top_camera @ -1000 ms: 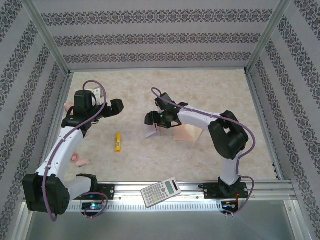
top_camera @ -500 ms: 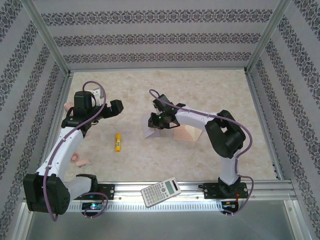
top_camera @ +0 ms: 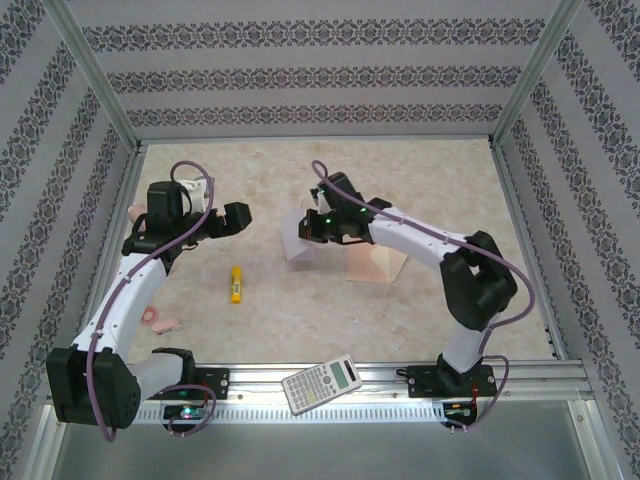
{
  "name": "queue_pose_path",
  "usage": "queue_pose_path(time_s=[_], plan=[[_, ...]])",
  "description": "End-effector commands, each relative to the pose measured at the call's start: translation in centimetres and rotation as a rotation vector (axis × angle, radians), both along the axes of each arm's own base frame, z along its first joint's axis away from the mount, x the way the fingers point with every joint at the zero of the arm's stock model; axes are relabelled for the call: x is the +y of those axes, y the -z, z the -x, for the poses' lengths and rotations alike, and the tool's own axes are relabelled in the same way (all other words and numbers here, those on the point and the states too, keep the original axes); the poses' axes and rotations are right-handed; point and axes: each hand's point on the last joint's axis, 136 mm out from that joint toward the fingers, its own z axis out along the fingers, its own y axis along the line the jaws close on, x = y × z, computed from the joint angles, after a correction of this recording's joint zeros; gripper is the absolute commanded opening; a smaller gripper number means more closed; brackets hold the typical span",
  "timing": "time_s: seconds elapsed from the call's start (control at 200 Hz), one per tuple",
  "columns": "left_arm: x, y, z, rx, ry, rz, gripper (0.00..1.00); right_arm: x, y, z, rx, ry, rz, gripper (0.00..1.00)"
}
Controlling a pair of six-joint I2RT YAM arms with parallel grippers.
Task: Place the letter into the envelope and seal it
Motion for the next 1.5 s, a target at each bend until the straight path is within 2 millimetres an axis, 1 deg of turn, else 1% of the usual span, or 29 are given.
queue_pose_path(time_s=[0.0,0.12,0.255,0.38,0.455,0.535,0.635,0.694,0.794,0.934,1.074,1.369,1.494], plan=[[-1.5,-2.6,0.2,-0.076,0.117,0.067,1.0,-0.2,-4.1,-0.1,-0.03,-0.044,-0.164,0.0],[-2.5,-3.7,0.2,-0.1,0.156,0.155,1.0,-0.2,-7.3,0.0,-0.047,-0.053,-0.309,0.0],[-3.3,-4.4,-0.1,-0.116,0.168,0.22,1.0,0.7,-9.6,0.3,-0.058,-0.073,-0.439,0.0],[-4.2,-3.7,-0.1,-0.092,0.181,0.186,1.0,2.0,-10.9,1.0,-0.076,-0.106,-0.486,0.0],[-4.4,-3.2,-0.2,-0.077,0.172,0.175,1.0,2.8,-11.6,1.5,-0.091,-0.127,-0.506,0.0],[-4.6,-3.1,-0.3,-0.07,0.173,0.182,1.0,3.3,-12.5,1.7,-0.101,-0.135,-0.53,0.0],[-4.5,-2.5,-0.6,-0.058,0.154,0.162,1.0,3.7,-13.4,2.0,-0.117,-0.149,-0.558,0.0],[-4.5,-2.4,-0.8,-0.058,0.145,0.16,0.99,4.0,-13.6,2.3,-0.117,-0.157,-0.564,0.0],[-4.6,-2.8,-1.1,-0.07,0.144,0.18,0.99,4.5,-13.8,2.6,-0.118,-0.168,-0.581,0.0],[-5.1,-3.0,-1.4,-0.071,0.154,0.205,0.97,4.9,-13.4,2.4,-0.111,-0.16,-0.601,0.0],[-5.6,-3.6,-1.5,-0.079,0.173,0.252,0.93,5.3,-13.0,2.3,-0.101,-0.159,-0.615,0.0],[-6.2,-5.1,-1.5,-0.112,0.2,0.33,0.76,5.9,-12.1,2.0,-0.079,-0.161,-0.623,0.0],[-6.3,-5.4,-1.4,-0.118,0.205,0.34,0.67,6.1,-11.7,1.8,-0.073,-0.16,-0.621,0.0]])
